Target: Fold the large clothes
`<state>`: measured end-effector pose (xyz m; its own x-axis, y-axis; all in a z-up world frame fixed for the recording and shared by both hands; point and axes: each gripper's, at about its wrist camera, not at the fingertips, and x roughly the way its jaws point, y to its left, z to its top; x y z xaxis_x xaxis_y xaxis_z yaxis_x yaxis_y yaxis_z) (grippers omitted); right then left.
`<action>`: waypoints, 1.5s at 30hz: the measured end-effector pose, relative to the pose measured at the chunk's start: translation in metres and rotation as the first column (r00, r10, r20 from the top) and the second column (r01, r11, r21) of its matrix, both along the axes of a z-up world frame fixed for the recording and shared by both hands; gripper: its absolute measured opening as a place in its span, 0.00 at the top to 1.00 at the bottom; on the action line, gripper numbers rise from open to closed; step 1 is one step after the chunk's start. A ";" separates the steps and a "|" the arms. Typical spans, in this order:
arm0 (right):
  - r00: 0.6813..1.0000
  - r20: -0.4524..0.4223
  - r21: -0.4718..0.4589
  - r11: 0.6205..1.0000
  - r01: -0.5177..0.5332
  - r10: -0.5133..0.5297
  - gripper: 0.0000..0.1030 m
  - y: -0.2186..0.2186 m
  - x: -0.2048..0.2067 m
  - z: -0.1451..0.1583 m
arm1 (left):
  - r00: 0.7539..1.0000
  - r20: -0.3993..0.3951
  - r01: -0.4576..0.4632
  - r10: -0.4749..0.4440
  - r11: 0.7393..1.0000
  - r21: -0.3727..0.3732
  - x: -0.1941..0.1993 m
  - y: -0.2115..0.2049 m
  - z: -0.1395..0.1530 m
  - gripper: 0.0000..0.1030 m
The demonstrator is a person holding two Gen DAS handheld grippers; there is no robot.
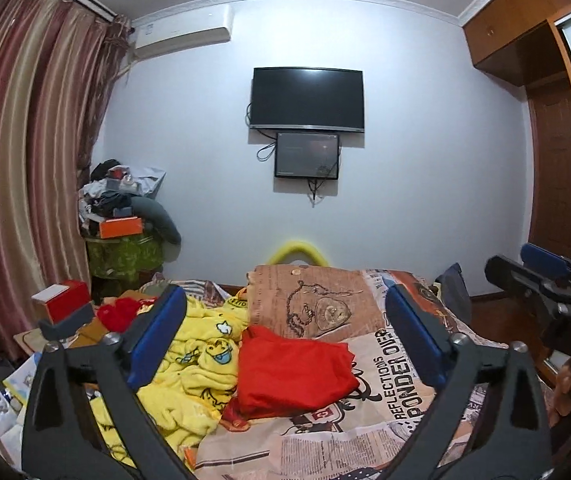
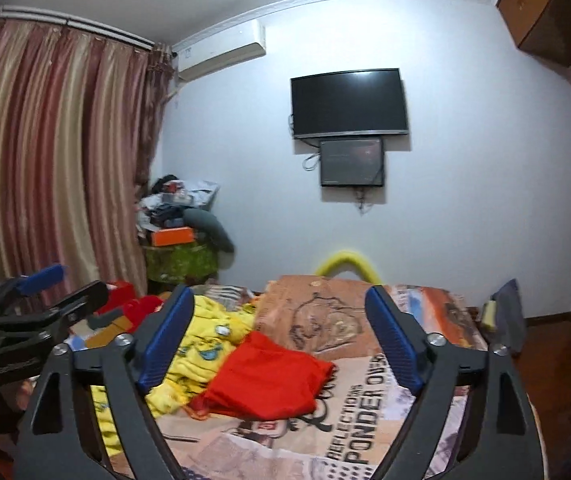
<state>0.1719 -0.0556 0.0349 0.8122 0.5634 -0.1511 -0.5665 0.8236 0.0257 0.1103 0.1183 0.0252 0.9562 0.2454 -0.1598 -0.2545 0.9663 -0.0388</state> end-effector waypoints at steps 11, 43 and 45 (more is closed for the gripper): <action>1.000 -0.011 -0.018 1.000 0.023 -0.023 0.00 -0.001 -0.002 -0.006 | 1.000 -0.023 0.005 -0.005 1.000 -0.002 0.000 -0.005 -0.007 0.01; 0.998 -0.053 0.008 1.000 0.024 -0.023 0.00 -0.015 -0.008 -0.009 | 0.998 -0.044 0.044 -0.046 0.998 -0.047 0.003 -0.004 -0.013 0.01; 0.998 -0.057 0.011 1.000 0.021 -0.021 0.00 -0.015 -0.008 -0.009 | 0.998 -0.044 0.042 -0.043 0.998 -0.040 0.003 -0.005 -0.013 0.01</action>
